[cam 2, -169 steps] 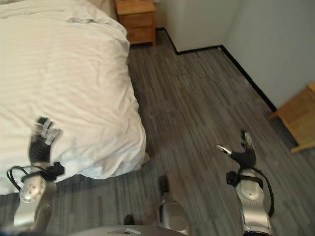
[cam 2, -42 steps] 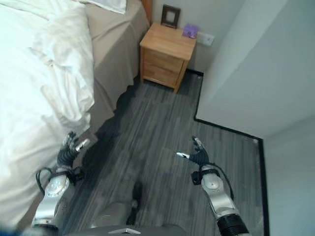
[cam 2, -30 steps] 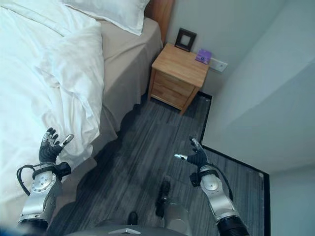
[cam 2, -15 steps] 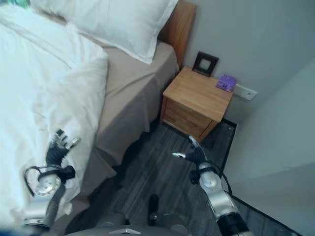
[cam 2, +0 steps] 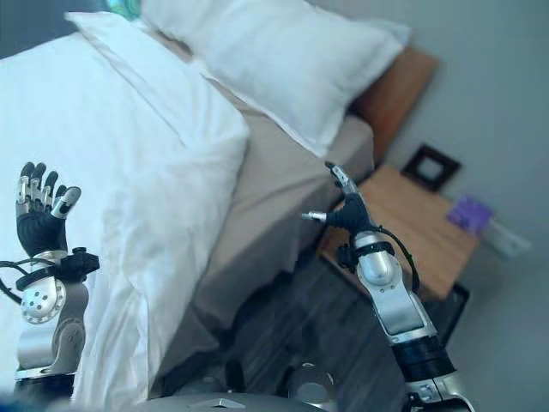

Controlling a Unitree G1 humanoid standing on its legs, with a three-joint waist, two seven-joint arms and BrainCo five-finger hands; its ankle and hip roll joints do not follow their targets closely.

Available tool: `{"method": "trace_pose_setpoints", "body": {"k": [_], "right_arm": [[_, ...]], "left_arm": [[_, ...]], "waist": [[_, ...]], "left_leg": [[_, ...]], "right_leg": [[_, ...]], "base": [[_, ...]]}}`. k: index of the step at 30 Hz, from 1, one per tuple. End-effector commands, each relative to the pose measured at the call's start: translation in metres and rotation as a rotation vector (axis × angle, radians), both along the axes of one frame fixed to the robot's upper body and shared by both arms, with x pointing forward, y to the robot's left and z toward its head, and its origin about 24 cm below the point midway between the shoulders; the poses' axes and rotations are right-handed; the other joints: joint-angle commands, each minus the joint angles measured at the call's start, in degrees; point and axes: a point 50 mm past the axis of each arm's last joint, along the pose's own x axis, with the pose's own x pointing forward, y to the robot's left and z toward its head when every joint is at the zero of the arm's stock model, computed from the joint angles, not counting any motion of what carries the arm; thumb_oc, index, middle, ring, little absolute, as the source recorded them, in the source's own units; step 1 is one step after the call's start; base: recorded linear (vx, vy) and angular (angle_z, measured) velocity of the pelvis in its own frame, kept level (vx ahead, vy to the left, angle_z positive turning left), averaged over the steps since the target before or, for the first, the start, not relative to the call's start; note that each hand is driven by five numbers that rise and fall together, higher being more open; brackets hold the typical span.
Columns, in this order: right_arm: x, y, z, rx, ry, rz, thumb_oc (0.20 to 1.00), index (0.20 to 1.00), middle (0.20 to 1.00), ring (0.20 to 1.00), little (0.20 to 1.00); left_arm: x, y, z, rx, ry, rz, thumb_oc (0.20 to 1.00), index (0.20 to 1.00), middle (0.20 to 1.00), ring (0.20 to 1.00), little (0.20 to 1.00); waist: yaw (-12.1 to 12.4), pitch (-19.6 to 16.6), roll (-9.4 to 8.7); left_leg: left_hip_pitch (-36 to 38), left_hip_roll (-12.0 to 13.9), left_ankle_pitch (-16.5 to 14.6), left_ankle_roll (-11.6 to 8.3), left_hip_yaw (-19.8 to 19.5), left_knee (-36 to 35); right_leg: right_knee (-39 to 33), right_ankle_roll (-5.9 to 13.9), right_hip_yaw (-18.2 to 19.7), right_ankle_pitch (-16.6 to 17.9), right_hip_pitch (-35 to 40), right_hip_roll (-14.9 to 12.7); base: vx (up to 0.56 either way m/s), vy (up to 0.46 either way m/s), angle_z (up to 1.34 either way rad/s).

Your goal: Making the bed.

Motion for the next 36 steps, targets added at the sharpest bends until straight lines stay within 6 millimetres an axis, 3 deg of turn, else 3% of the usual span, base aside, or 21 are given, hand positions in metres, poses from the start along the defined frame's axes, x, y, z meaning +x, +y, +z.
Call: {"method": "trace_pose_setpoints", "body": {"k": [1,2,4,5,6,7,9,11,12,15,16,20,21,22,23,26,28,31,33,34,36], "right_arm": [[0.014,0.012,0.032,0.024,-0.135,0.04,1.0,1.0,1.0,1.0,1.0],[0.014,0.014,0.036,0.019,-0.152,0.05,1.0,1.0,1.0,1.0,1.0],[0.017,0.017,0.044,-0.007,-0.171,0.067,1.0,1.0,1.0,1.0,1.0],[0.019,0.018,0.048,-0.025,-0.182,0.072,1.0,1.0,1.0,1.0,1.0],[0.023,0.014,0.046,-0.032,-0.164,0.049,1.0,1.0,1.0,1.0,1.0],[0.025,0.02,0.044,-0.021,-0.148,0.067,1.0,1.0,1.0,1.0,1.0],[0.023,0.028,0.056,-0.014,-0.192,0.114,1.0,1.0,1.0,1.0,1.0],[0.025,0.046,0.067,-0.035,-0.222,0.182,1.0,1.0,1.0,1.0,1.0],[0.024,0.056,0.076,-0.034,-0.254,0.221,1.0,1.0,1.0,1.0,1.0],[0.026,0.062,0.08,-0.052,-0.265,0.24,1.0,1.0,1.0,1.0,1.0],[0.027,0.074,0.083,-0.074,-0.273,0.283,1.0,1.0,1.0,1.0,1.0],[0.029,0.087,0.084,-0.069,-0.268,0.332,1.0,1.0,1.0,1.0,1.0],[0.033,0.086,0.08,-0.073,-0.246,0.325,1.0,1.0,1.0,1.0,1.0],[0.039,0.088,0.079,-0.118,-0.24,0.302,1.0,1.0,1.0,1.0,1.0],[0.046,0.095,0.081,-0.136,-0.226,0.315,1.0,1.0,1.0,1.0,1.0],[0.058,0.109,0.073,-0.125,-0.18,0.291,1.0,1.0,1.0,1.0,1.0],[0.069,0.111,0.065,-0.163,-0.135,0.251,1.0,1.0,1.0,1.0,1.0],[0.078,0.104,0.049,-0.201,-0.075,0.193,1.0,1.0,1.0,1.0,1.0],[0.092,0.08,0.033,-0.193,0.012,0.07,1.0,1.0,1.0,1.0,1.0],[0.092,0.08,0.033,-0.192,0.01,0.069,1.0,1.0,1.0,1.0,1.0],[0.105,0.072,0.035,-0.213,0.029,-0.004,1.0,1.0,1.0,1.0,1.0]], "left_arm": [[-0.005,0.011,0.032,0.045,-0.147,-0.013,1.0,1.0,1.0,1.0,1.0],[-0.003,0.01,0.031,0.032,-0.144,-0.021,1.0,1.0,1.0,1.0,1.0],[-0.001,0.01,0.026,-0.003,-0.132,-0.04,1.0,1.0,1.0,1.0,1.0],[0.002,0.008,0.02,-0.02,-0.104,-0.066,1.0,1.0,1.0,1.0,1.0],[0.006,0.009,0.012,-0.091,-0.085,-0.053,1.0,1.0,1.0,1.0,1.0],[0.008,0.006,0.008,-0.052,-0.044,-0.096,1.0,1.0,1.0,1.0,1.0],[0.006,0.01,0.005,-0.051,-0.024,-0.082,1.0,1.0,1.0,1.0,1.0],[0.0,0.02,-0.01,-0.144,0.003,-0.024,1.0,1.0,1.0,1.0,1.0],[-0.011,0.028,-0.027,-0.176,0.065,0.035,1.0,1.0,1.0,1.0,1.0],[-0.019,0.032,-0.038,-0.224,0.083,0.071,1.0,1.0,1.0,1.0,1.0],[-0.024,0.036,-0.048,-0.254,0.112,0.111,1.0,1.0,1.0,1.0,1.0],[-0.029,0.036,-0.057,-0.303,0.122,0.119,1.0,1.0,1.0,1.0,1.0],[-0.026,0.031,-0.06,-0.334,0.117,0.094,1.0,1.0,1.0,1.0,1.0],[-0.021,0.027,-0.06,-0.348,0.108,0.059,1.0,1.0,1.0,1.0,1.0],[-0.002,0.045,-0.062,-0.372,0.127,0.104,1.0,1.0,1.0,1.0,1.0],[0.013,0.033,-0.055,-0.307,0.139,0.056,1.0,1.0,1.0,1.0,1.0],[0.02,0.028,-0.054,-0.31,0.143,0.042,1.0,1.0,1.0,1.0,1.0],[0.025,0.024,-0.049,-0.269,0.146,0.025,1.0,1.0,1.0,1.0,1.0],[0.038,0.024,-0.043,-0.225,0.152,0.01,1.0,1.0,1.0,1.0,1.0],[0.039,0.024,-0.042,-0.224,0.151,0.009,1.0,1.0,1.0,1.0,1.0],[0.063,0.017,-0.024,-0.195,0.123,-0.03,1.0,1.0,1.0,1.0,1.0]], "waist": [[2.3,0.2,-0.84],[2.2,0.2,-1.05],[1.8,0.2,-1.75],[1.1,0.1,-2.22],[1.5,0.1,-2.74],[2.3,-0.4,-2.75],[2.6,-0.8,-3.17],[3.4,-1.7,-2.36],[4.8,-2.3,-1.81],[5.3,-2.4,-0.89],[6.7,-2.2,-0.25],[7.3,-0.9,0.32],[6.8,-0.1,0.12],[6.5,0.5,-0.99],[5.9,0.0,-0.9],[5.2,-1.0,-1.25],[4.3,-2.3,-0.56],[4.2,-2.7,0.17],[4.2,-2.7,-0.38],[4.1,-2.7,-0.44],[4.3,-1.9,-1.29]], "left_leg": [[0.7,3.1,0.2,-4.6,1.5,-4.2],[0.5,3.5,0.2,-5.23,0.1,-4.2],[0.2,4.3,0.3,-7.14,-4.1,-4.2],[-0.4,4.4,0.6,-7.55,-7.0,-4.2],[-1.0,4.4,0.9,-8.19,-7.7,-4.2],[-1.1,4.0,1.2,-7.88,-10.2,-4.2],[-1.2,3.9,1.1,-8.35,-10.9,-4.2],[-2.1,5.4,2.4,-9.54,-10.8,-4.2],[-2.8,6.5,3.2,-10.97,-11.6,-4.2],[-3.4,7.3,4.3,-12.03,-12.2,-4.2],[-3.7,7.7,5.0,-12.68,-13.0,-4.2],[-5.7,6.9,7.0,-12.89,-13.5,-4.2],[-4.8,7.2,6.7,-12.32,-8.8,-3.5],[-5.6,7.3,3.9,-11.56,-4.8,2.6],[-5.1,7.4,1.7,-11.87,-4.3,7.2],[-3.7,6.9,0.5,-12.01,-3.9,9.8],[-0.4,8.2,-0.8,-11.93,-1.4,5.2],[1.3,7.2,0.1,-11.51,-1.1,-2.2],[0.8,7.2,0.2,-11.84,-1.2,-4.2],[0.7,7.1,0.3,-11.82,-1.4,-4.2],[0.1,6.5,0.3,-11.45,-2.4,-4.2]], "right_leg": [[-17.9,1.02,0.5,12.9,5.1,-0.2],[-21.7,0.6,2.6,12.1,5.2,0.2],[-35.1,-0.18,11.2,9.3,7.4,3.5],[-40.4,-1.04,18.6,8.5,9.0,5.1],[-41.5,-1.1,20.0,8.6,9.8,5.0],[-40.6,-1.45,20.9,7.1,10.6,5.2],[-42.5,-1.37,18.9,8.2,11.7,4.6],[-47.4,-1.85,17.1,11.1,13.2,4.9],[-51.1,-2.46,15.3,10.8,15.6,5.5],[-51.9,-2.81,13.9,9.8,16.7,6.1],[-51.9,-3.14,12.3,8.3,17.5,6.6],[-51.9,-3.68,10.6,8.8,17.1,6.8],[-51.9,-4.05,9.1,8.3,17.4,6.0],[-51.9,-4.79,6.7,9.0,16.2,4.8],[-51.9,-5.06,6.2,9.0,15.9,4.9],[-51.9,-5.28,5.1,9.0,16.3,5.2],[-51.9,-4.79,3.1,8.4,16.2,5.5],[-51.9,-4.18,1.7,9.3,16.5,5.9],[-51.1,-4.0,-1.7,10.0,16.9,5.1],[-51.1,-3.97,-1.9,9.9,16.9,5.1],[-47.2,-3.81,-3.0,9.5,15.1,4.2]], "base": [[0.15,-0.256,1.26],[0.12,-0.273,0.51],[0.23,-0.385,1.05],[0.2,-0.308,1.59],[0.16,-0.272,1.44],[0.13,-0.253,1.66],[0.09,-0.208,1.36],[0.09,-0.397,0.36],[0.09,-0.401,0.07],[0.03,-0.228,0.17],[-0.07,-0.243,0.39],[-0.07,-0.131,0.12],[-0.23,-0.109,0.26],[-0.21,-0.133,0.5],[-0.19,-0.095,0.67],[-0.02,0.008,0.62],[-0.01,0.093,0.08],[0.0,0.112,0.31],[-0.07,0.142,0.08],[-0.06,0.055,0.46],[-0.09,0.085,0.74]]}}
